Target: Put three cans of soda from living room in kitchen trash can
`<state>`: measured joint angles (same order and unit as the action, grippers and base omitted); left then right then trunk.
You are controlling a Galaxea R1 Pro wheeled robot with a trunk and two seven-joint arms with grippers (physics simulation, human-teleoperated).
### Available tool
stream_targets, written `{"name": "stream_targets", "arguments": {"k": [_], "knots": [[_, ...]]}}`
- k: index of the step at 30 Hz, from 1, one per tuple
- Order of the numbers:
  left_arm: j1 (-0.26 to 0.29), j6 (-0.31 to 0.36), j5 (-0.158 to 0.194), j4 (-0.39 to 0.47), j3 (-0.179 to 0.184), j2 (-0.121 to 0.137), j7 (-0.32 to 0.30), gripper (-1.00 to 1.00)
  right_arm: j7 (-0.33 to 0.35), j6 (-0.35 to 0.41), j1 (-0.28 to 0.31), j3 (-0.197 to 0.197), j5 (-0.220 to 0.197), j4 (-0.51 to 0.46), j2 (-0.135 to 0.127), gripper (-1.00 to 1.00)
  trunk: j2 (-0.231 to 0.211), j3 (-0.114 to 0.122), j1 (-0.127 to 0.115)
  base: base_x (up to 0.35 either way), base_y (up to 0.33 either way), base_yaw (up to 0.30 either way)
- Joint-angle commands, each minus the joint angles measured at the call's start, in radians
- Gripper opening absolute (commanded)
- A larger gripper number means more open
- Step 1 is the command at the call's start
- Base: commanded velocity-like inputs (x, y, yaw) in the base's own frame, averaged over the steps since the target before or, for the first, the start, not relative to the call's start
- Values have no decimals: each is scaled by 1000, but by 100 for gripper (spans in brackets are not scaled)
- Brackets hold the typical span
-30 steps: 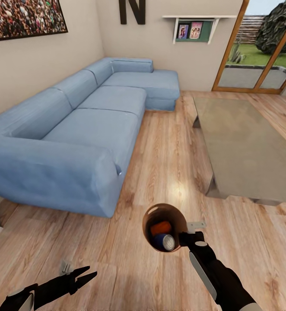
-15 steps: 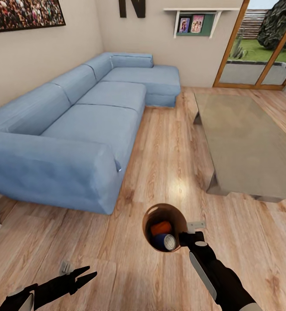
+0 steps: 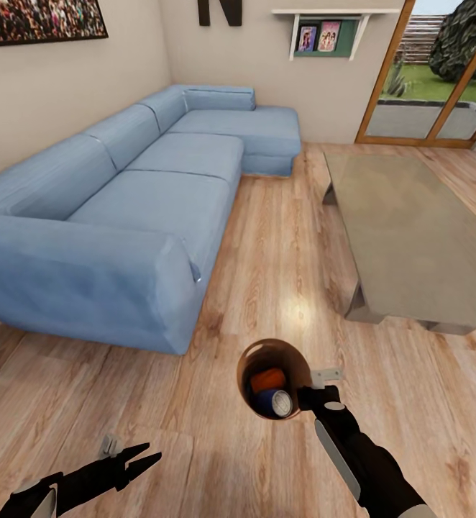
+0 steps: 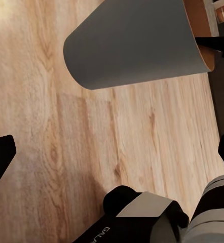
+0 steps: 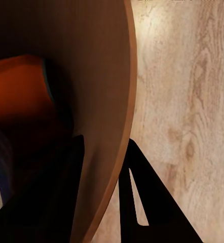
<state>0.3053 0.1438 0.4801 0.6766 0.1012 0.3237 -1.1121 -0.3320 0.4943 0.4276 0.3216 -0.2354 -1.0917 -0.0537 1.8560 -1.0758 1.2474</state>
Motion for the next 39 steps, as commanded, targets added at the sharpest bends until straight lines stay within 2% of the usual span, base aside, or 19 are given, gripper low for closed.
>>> {"name": "stream_targets", "arguments": {"k": [1,6,12,20,25,31,39], "knots": [[0,0,0,0,0,0,0,100,2,-2,0,0,2,-1,0,-100,0,0,0,0,0,0],[0,0,0,1,0,0,0,100,2,-2,1,-1,2,-22,0,-100,0,0,0,0,0,0],[0,0,0,1,0,0,0,100,2,-3,1,-1,2,-37,0,-100,42,-19,23,0,0,0],[0,0,0,2,1,0,0,100,2,-82,1,-1,2,-40,0,-100,42,-26,23,0,0,0],[0,0,0,2,1,0,0,100,2,-85,1,-1,2,-40,0,-100,42,-33,23,0,0,0],[0,0,0,3,1,0,-1,100,2,-86,1,31,2,-40,0,-100,42,-43,23,0,0,0],[0,0,0,3,-3,1,-82,100,2,-86,1,39,2,-40,0,-100,42,-48,23,0,0,0]]}}
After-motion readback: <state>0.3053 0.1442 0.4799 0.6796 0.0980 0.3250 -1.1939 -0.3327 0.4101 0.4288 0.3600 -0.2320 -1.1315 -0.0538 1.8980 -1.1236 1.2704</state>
